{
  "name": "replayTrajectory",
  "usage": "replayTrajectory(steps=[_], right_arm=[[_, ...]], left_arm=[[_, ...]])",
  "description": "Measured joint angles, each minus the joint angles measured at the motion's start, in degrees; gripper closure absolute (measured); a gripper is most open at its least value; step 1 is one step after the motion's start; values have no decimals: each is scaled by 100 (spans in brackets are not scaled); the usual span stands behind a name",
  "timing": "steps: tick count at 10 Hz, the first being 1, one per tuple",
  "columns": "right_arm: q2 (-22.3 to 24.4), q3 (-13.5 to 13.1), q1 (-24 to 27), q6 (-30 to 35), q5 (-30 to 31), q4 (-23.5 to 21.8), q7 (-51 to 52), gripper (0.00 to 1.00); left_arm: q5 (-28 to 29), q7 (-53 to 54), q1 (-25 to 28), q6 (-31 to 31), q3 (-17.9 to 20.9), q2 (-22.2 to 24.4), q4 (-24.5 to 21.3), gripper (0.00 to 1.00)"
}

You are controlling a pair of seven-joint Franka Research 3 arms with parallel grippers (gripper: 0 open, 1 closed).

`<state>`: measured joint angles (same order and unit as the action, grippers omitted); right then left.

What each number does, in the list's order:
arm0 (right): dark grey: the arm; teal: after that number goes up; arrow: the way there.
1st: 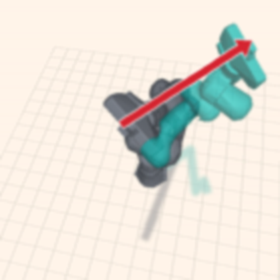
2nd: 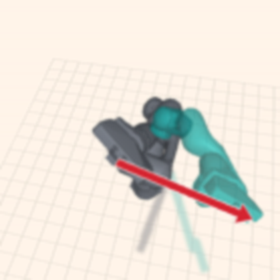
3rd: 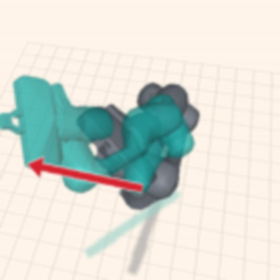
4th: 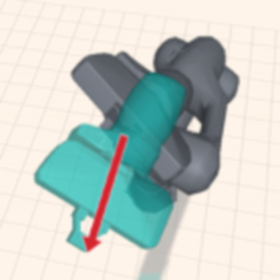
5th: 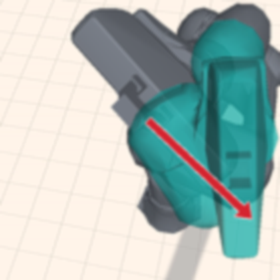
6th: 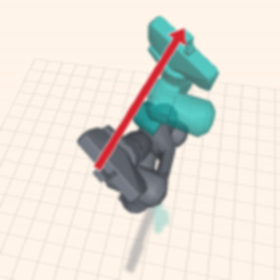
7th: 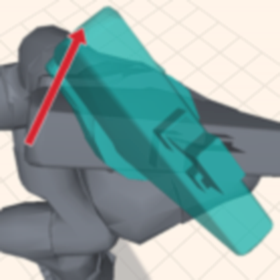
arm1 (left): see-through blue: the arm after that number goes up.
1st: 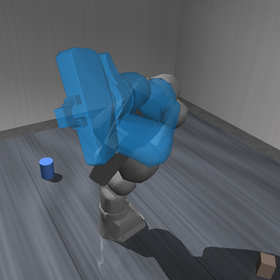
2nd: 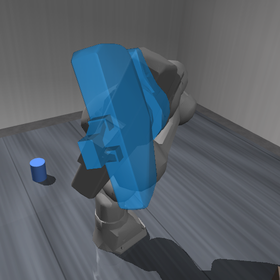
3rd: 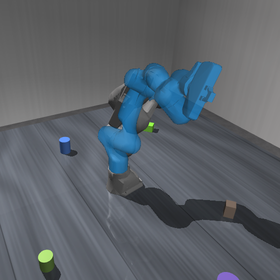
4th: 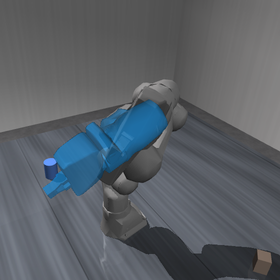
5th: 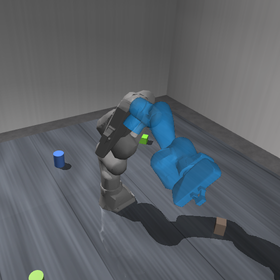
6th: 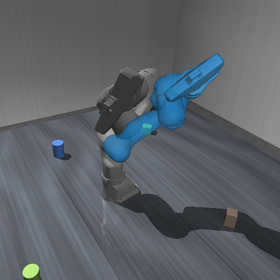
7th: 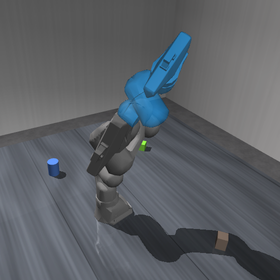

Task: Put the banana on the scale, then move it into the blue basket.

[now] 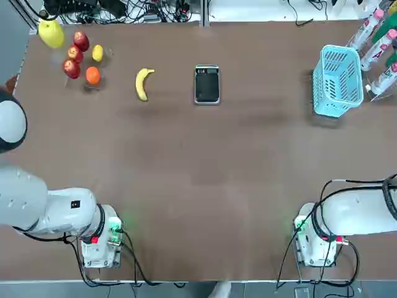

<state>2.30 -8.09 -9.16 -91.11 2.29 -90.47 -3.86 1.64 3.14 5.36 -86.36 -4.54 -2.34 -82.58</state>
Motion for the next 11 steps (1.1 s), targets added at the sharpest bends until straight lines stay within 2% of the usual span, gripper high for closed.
replayTrajectory(steps=[5,8,9,11], right_arm=[[-18,16,-11,-115,0,-100,0,0],[-20,17,-11,-118,0,-165,-1,0],[-23,18,-11,-119,0,-204,-2,0],[-24,17,-11,-118,0,-240,-2,0]], left_arm=[[-32,4,-2,25,-11,-81,-79,0],[-81,3,-3,-166,-14,-511,-174,0],[-90,1,-7,-469,-19,-649,-380,0],[-100,-141,-139,-1396,-119,-825,-1123,0]])
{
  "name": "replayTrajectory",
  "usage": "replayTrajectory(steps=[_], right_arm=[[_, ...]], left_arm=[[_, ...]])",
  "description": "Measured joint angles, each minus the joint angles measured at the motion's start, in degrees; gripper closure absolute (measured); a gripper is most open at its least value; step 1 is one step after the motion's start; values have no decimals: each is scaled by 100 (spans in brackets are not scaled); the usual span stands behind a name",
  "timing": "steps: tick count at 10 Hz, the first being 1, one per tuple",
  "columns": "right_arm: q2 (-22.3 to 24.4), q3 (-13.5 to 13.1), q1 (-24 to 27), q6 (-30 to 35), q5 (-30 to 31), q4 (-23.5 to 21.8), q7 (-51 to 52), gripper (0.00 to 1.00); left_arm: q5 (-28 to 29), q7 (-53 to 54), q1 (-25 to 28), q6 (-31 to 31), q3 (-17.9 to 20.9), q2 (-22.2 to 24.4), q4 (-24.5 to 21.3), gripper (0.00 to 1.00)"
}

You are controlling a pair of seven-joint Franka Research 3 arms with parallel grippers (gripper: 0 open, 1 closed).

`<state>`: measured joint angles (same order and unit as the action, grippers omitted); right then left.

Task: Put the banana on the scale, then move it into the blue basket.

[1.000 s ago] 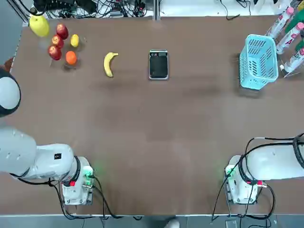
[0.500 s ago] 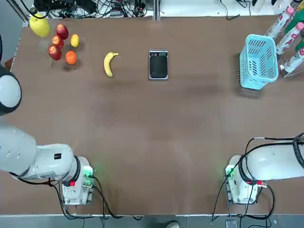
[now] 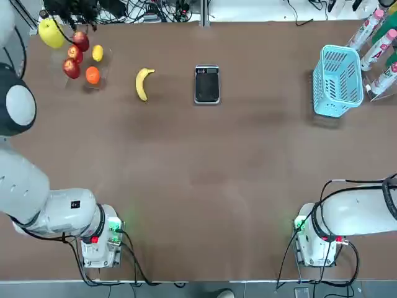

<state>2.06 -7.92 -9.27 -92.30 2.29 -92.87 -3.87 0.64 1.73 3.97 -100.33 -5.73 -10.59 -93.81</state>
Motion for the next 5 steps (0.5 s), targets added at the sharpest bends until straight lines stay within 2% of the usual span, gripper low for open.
replayTrajectory(steps=[2,5], right_arm=[[0,1,0,-6,0,-6,0,0],[0,1,0,-34,0,-12,0,0]], left_arm=[[2,-161,-441,-556,-71,-366,-444,0],[3,-489,-910,-1450,-78,-1481,-537,0]])
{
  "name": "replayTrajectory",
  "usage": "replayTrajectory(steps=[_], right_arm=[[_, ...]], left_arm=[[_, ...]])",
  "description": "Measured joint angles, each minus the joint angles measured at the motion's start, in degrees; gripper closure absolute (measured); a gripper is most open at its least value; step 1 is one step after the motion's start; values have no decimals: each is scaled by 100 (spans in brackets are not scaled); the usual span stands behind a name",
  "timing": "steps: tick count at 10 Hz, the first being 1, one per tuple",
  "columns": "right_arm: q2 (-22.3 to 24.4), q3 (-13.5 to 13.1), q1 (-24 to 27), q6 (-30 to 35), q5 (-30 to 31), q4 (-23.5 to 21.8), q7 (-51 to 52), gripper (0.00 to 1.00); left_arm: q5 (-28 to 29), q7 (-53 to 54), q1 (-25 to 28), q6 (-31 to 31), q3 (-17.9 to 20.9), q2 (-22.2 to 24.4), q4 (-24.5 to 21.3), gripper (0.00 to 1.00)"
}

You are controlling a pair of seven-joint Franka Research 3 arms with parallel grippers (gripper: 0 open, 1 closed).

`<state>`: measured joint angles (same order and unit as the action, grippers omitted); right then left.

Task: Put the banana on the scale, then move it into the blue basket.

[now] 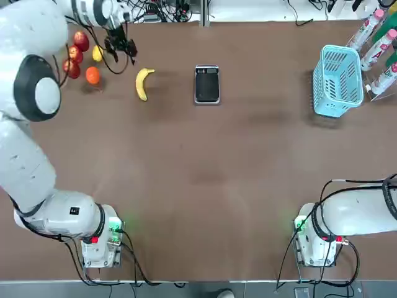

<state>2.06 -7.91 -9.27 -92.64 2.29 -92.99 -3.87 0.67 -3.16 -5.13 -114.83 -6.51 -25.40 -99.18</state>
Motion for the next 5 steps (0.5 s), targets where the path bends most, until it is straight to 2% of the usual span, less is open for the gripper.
replayTrajectory(steps=[2,5], right_arm=[[0,1,0,-3,0,0,0,0],[0,2,0,-3,0,-2,0,0]], left_arm=[[0,-218,-17,-588,-1,-619,6,0],[0,-543,-104,-1072,-4,-1002,24,4]])
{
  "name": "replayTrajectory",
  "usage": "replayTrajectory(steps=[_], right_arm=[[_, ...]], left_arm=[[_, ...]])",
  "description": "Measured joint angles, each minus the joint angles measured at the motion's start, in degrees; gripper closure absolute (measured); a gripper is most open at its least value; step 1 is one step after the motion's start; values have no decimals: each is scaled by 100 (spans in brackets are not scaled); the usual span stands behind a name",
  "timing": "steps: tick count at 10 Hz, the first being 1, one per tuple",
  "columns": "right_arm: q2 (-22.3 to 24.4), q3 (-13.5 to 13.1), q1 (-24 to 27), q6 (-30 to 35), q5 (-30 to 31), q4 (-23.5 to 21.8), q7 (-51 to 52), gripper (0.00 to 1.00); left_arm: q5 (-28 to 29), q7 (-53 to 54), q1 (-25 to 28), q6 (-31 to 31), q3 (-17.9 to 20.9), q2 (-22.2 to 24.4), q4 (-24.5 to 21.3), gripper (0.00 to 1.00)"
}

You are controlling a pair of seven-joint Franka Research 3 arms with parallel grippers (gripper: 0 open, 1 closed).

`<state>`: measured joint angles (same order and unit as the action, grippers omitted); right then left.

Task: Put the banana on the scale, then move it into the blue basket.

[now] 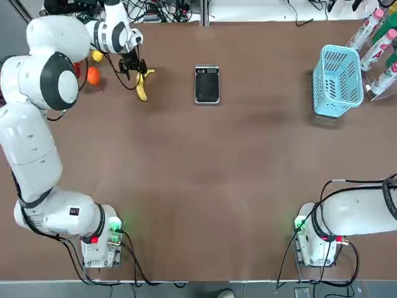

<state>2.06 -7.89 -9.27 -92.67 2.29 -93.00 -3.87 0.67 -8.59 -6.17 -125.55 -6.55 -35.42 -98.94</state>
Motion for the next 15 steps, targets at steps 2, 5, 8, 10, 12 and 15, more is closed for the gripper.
replayTrajectory(steps=[2,5,8,10,12,15], right_arm=[[0,1,0,0,0,-1,0,0],[0,1,0,0,0,-1,0,0],[0,0,0,0,0,-1,0,0],[0,-1,0,0,0,-1,0,0],[0,-5,2,1,0,-4,1,0],[0,-4,2,0,0,-7,2,0]], left_arm=[[205,-190,-145,-93,3,-184,-1,7],[520,-356,-138,-138,10,-381,4,15],[522,-357,-81,-114,19,-368,86,58],[522,-359,-62,-38,19,-307,196,70],[490,-787,-116,500,-84,-87,507,71],[460,-2500,-973,1013,-397,99,1247,70]])
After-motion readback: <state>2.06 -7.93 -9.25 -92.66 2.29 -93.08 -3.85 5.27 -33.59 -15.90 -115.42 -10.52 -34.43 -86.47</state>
